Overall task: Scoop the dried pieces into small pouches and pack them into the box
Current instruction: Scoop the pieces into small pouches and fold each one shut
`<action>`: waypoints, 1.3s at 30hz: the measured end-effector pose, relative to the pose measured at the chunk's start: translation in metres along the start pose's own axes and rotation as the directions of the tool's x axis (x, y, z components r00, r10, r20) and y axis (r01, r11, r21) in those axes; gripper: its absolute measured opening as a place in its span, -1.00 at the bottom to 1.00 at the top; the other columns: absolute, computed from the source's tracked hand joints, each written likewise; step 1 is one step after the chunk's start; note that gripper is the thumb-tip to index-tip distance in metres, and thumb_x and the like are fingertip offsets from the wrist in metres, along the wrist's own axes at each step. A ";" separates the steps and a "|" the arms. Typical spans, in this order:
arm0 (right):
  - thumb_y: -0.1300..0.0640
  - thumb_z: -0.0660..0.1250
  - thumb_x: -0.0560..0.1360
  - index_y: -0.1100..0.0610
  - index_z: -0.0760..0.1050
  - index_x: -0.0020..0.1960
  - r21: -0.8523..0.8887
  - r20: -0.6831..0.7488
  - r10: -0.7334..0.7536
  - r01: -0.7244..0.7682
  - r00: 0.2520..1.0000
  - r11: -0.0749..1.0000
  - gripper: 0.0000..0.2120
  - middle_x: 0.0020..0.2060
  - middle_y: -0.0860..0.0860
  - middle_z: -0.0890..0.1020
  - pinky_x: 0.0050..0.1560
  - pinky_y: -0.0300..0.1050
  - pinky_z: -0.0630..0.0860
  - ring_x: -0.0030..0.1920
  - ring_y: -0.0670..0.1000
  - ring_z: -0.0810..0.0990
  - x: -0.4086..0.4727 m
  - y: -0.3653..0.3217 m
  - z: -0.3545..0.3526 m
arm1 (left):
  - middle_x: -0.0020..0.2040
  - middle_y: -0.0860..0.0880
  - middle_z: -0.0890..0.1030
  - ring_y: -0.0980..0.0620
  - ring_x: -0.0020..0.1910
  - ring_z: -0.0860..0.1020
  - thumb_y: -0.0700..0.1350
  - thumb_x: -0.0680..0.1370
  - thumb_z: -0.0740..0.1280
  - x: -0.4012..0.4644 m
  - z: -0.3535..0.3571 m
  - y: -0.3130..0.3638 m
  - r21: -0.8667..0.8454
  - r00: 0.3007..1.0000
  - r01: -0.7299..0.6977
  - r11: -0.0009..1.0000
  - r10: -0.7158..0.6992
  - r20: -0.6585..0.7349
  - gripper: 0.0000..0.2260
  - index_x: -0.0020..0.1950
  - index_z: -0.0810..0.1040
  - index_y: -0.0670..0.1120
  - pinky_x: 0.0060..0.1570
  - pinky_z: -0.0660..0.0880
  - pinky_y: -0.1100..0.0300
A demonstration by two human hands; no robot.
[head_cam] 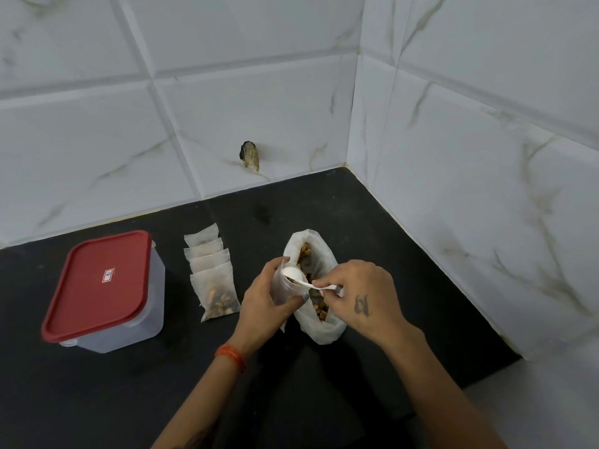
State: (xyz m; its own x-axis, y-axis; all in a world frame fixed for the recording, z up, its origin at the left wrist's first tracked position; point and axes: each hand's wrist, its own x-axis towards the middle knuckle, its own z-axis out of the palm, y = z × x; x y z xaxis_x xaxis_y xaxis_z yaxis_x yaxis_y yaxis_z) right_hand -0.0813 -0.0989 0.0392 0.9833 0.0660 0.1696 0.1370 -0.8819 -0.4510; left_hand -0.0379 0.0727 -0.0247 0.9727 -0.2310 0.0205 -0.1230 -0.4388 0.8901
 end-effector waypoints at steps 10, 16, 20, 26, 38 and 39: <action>0.12 0.47 0.37 -0.08 0.69 -0.08 0.136 -0.151 0.014 0.006 0.988 0.991 -0.84 -0.23 -0.14 0.69 -0.27 -0.23 0.46 -0.23 -0.11 0.54 0.000 0.010 0.007 | 0.21 0.15 0.48 0.11 0.22 0.46 -0.04 0.35 0.51 0.001 0.000 -0.001 -0.039 1.000 0.016 0.999 -0.016 -0.002 -0.42 0.26 0.34 0.26 0.19 0.50 -0.03; 0.16 0.47 0.36 -0.14 0.66 -0.13 0.427 -0.017 0.208 -0.181 0.978 0.886 -0.80 -0.31 -0.20 0.67 -0.18 -0.25 0.58 -0.26 -0.20 0.61 0.000 0.014 0.005 | 0.17 0.14 0.50 0.11 0.20 0.48 -0.08 0.36 0.52 0.002 0.002 0.001 -0.045 0.999 0.042 0.998 -0.043 -0.025 -0.44 0.20 0.35 0.30 0.18 0.50 -0.02; 0.20 0.49 0.35 -0.14 0.65 -0.21 0.582 0.044 0.378 -0.331 0.925 0.743 -0.79 -0.32 -0.17 0.66 -0.11 -0.22 0.56 -0.22 -0.16 0.63 0.001 0.022 0.000 | 0.18 0.13 0.48 0.09 0.20 0.46 -0.05 0.37 0.51 0.001 0.004 0.000 -0.018 0.995 0.079 0.997 -0.080 -0.053 -0.45 0.23 0.32 0.24 0.18 0.50 0.00; 0.10 0.42 0.41 -0.07 0.66 -0.05 0.114 0.210 0.361 -0.389 0.909 0.914 -0.86 -0.23 -0.17 0.66 -0.13 -0.25 0.55 -0.21 -0.16 0.59 -0.002 0.023 0.008 | 0.18 0.07 0.48 0.06 0.14 0.49 -0.06 0.38 0.48 -0.004 0.011 -0.006 0.108 0.988 0.134 0.985 -0.123 -0.097 -0.47 0.23 0.29 0.19 0.09 0.52 0.04; 0.09 0.42 0.41 0.03 0.69 -0.06 -0.041 0.289 0.306 -0.308 0.907 0.951 -0.87 -0.14 -0.08 0.69 -0.02 -0.19 0.58 -0.09 -0.10 0.63 0.005 0.014 0.026 | 0.09 0.01 0.49 0.02 -0.02 0.52 -0.14 0.41 0.42 -0.009 0.009 -0.011 0.172 0.953 0.303 0.937 -0.291 -0.088 -0.49 0.25 0.27 0.10 -0.01 0.51 0.07; 0.12 0.44 0.39 0.04 0.69 -0.10 0.010 0.299 0.316 -0.334 0.900 0.943 -0.89 -0.16 -0.08 0.70 -0.03 -0.20 0.58 -0.11 -0.11 0.63 0.006 0.015 0.026 | 0.07 0.02 0.48 0.03 -0.05 0.52 -0.15 0.41 0.42 -0.009 0.008 -0.011 0.173 0.952 0.305 0.936 -0.295 -0.085 -0.49 0.26 0.27 0.09 -0.01 0.52 0.07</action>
State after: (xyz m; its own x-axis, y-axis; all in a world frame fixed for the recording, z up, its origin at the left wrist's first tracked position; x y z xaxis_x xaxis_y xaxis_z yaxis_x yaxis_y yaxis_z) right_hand -0.0706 -0.0998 0.0102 0.9645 -0.0791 -0.2519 -0.1978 -0.8485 -0.4909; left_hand -0.0471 0.0725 -0.0383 0.9788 -0.0172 -0.2043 0.1477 -0.6315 0.7612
